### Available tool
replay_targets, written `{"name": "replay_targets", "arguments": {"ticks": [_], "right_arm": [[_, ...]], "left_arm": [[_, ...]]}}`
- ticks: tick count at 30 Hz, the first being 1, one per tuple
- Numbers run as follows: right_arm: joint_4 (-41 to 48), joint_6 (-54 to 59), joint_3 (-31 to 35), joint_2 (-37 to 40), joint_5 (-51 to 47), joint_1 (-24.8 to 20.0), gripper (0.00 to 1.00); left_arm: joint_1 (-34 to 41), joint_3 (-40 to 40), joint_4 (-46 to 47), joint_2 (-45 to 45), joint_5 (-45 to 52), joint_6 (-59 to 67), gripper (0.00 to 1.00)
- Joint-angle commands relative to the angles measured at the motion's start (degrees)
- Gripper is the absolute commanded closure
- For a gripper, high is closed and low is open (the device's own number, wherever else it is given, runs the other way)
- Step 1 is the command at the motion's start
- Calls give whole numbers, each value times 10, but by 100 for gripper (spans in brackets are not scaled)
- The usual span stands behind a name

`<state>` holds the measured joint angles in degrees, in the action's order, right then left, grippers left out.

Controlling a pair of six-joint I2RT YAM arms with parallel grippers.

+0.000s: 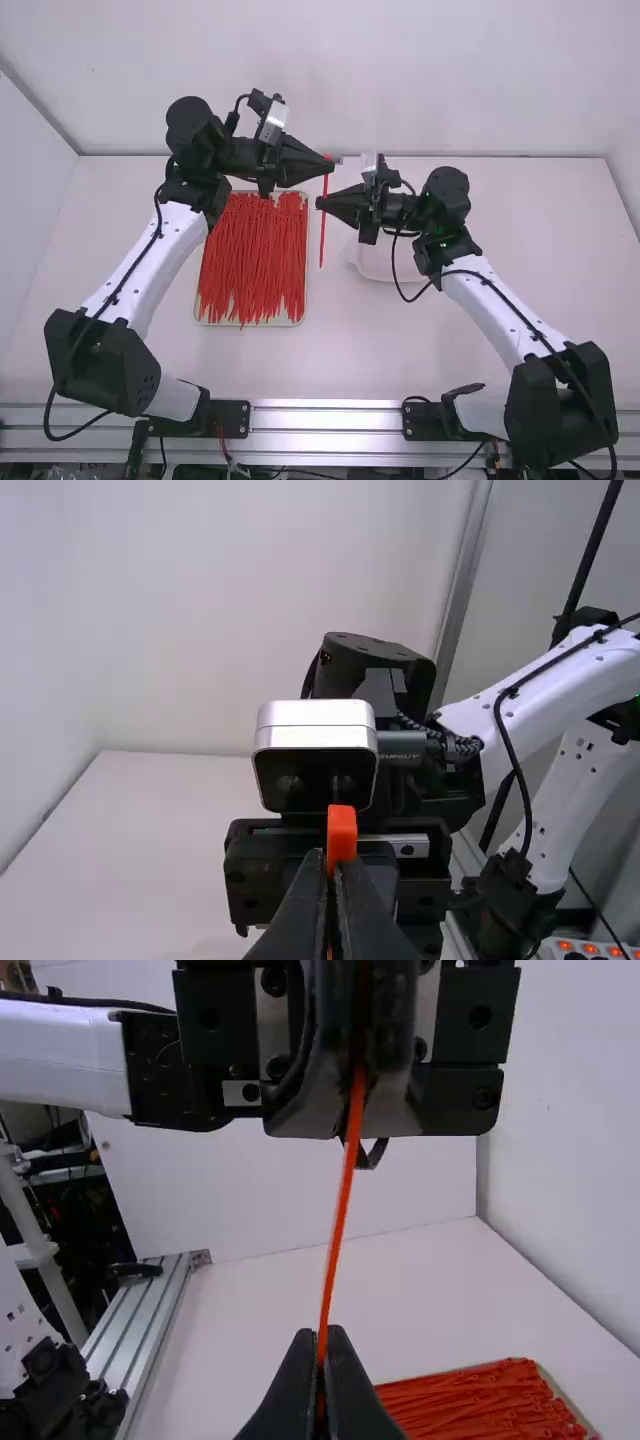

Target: Fasten the cable tie

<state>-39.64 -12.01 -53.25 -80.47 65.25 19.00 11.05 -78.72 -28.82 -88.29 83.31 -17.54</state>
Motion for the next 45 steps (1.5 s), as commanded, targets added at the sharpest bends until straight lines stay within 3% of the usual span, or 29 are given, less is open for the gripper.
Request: {"name": "replay_targets", "arguments": {"ticks": [1,3,5,6,7,11,13,14,18,24,45], "right_arm": [[1,0,-14,-2,3,-2,100],[10,8,-14,-2,3,-2,99],[14,19,-14,-2,5,-2,89],[17,19,-14,-2,8,-4,76],[22,19,-14,-2,9,-8,71],[34,19,-14,-2,10,-16,70],[41,19,-14,-2,9,-19,63],[44,17,-14,-2,11,-21,53],[45,19,-14,-2,42,-27,30],[53,20,-14,-2,74,-26,28],[169,124,-14,-2,70,-8,28]], "left_arm": [[2,-7,-4,3,-5,6,99],[2,-7,-7,3,-7,1,99],[1,-7,-8,3,-20,-12,99],[-1,-7,-8,3,-25,-13,98],[-6,-7,-8,4,-28,-14,99],[-14,-7,-27,5,-32,-43,99],[-14,-7,-54,5,-24,-63,99],[-12,-7,-73,5,-19,-77,99],[-18,-7,-170,5,-17,-165,99],[-25,-8,-296,5,-19,-284,99],[-32,-17,-300,5,-54,-311,99]]}}
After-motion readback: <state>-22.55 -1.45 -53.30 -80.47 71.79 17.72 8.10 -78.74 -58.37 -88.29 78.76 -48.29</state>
